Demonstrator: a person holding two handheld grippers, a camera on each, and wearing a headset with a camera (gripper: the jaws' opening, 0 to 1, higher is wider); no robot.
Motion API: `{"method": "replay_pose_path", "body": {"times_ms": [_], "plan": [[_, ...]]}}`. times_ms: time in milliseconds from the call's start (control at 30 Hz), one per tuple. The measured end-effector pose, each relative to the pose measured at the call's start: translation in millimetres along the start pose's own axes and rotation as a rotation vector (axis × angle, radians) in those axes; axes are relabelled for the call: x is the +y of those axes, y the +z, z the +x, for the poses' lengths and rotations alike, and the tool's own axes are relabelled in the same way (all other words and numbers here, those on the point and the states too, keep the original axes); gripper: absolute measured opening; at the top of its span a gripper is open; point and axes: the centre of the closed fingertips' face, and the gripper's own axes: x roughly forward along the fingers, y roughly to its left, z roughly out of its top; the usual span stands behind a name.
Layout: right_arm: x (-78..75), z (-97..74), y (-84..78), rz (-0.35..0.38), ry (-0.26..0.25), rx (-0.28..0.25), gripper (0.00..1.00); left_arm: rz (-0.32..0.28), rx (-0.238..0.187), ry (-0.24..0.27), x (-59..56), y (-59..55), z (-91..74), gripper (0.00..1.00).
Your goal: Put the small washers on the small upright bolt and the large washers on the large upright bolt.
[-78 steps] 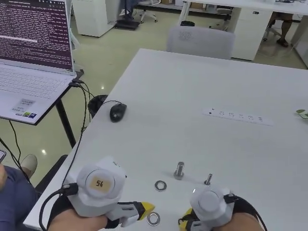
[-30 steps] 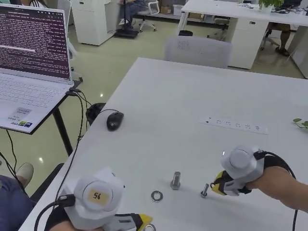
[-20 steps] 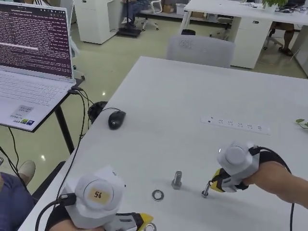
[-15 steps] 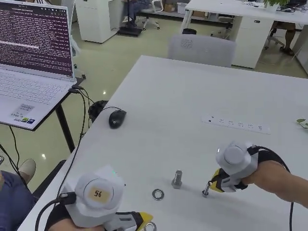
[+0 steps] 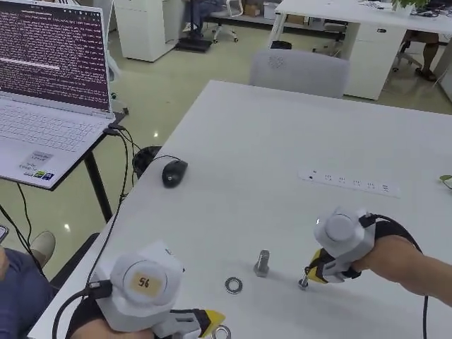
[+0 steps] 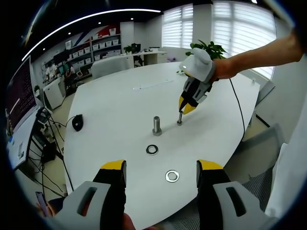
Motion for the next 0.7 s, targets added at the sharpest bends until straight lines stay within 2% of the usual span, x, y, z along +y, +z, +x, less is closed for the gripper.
{"method": "replay_pose_path", "body": {"times_ms": [300, 700], "plan": [[0.5, 7.5, -2.6, 0.001, 0.010, 0.020, 0.13, -0.004, 0.001, 0.001, 1.2, -1.2, -0.4, 0.59], [3.5, 36.9, -18.0, 0.032, 0.038, 0.067, 0.13, -0.024, 0.010, 0.029, 9.4, -8.8, -8.9, 0.58]]}}
